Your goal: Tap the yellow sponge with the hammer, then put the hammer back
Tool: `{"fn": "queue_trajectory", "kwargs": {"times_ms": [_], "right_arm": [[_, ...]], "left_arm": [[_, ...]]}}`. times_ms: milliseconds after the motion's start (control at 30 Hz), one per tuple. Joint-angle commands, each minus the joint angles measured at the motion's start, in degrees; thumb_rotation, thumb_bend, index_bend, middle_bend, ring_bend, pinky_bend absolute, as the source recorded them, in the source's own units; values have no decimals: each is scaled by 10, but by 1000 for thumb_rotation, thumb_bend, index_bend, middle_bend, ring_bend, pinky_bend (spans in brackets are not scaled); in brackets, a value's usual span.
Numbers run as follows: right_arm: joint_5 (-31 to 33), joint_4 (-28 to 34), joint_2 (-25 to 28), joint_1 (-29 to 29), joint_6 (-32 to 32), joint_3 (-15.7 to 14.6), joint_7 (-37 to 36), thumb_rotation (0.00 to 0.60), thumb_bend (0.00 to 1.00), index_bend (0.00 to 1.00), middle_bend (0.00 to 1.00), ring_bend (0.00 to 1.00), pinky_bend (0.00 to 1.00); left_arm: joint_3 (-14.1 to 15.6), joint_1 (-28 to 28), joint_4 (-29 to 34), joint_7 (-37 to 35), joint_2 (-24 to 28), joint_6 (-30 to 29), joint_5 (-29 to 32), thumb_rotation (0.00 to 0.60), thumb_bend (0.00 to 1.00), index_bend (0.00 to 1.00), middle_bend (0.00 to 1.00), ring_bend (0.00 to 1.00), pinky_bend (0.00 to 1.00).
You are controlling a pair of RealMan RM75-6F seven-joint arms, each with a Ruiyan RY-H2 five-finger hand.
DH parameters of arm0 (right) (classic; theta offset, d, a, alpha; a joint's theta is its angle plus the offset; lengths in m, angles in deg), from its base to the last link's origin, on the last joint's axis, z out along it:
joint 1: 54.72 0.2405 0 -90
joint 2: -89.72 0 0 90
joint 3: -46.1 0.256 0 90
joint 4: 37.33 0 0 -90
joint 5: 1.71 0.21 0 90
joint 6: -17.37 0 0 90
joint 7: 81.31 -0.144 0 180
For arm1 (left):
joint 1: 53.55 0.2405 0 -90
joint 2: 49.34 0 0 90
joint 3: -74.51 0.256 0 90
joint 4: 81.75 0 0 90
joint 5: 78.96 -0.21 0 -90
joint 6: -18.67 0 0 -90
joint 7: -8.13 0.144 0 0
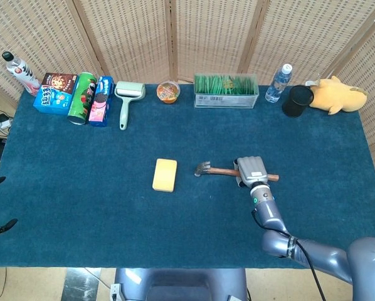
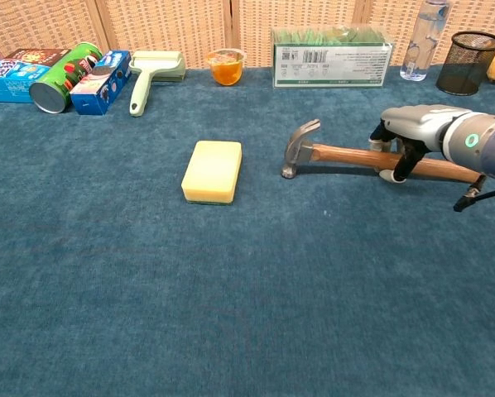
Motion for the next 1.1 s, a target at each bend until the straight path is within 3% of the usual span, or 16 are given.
{"fn": "queue_trajectory", "kwargs": {"times_ms": [33, 133, 333, 667, 933, 1100], "right_arm": [[-10, -23, -18, 6, 6, 4, -19, 600, 416, 713, 707, 781, 764], [-41, -38, -31, 3, 0, 14, -56, 600, 391, 809, 853, 954, 940], [-93, -35, -23, -13, 16, 40, -165, 600, 375, 890, 993, 1000, 1000], [-153, 72, 15, -66, -1, 83, -347, 600, 373, 909, 1000, 1000, 1000], [-120, 144, 16, -76, 33, 94, -413, 600, 374, 911, 1000, 1000, 1000], [-118, 151, 5, -64, 39, 86, -406, 600, 373, 911, 1000, 1000, 1000]], "left_arm": [[1, 7, -5, -8, 3, -5, 5, 600, 175, 118, 72, 0, 0], [2, 14, -11, -18, 4, -7, 9, 600, 175, 117, 73, 0, 0], [1, 16, -14, -25, 3, -7, 6, 600, 175, 118, 73, 0, 0], [2, 5, -2, -10, -2, 4, -11, 600, 176, 117, 73, 0, 0], [5, 6, 6, -3, 1, 5, -16, 600, 175, 118, 73, 0, 0], [6, 10, 4, -7, 3, 1, -15, 600, 175, 118, 72, 0, 0]]}}
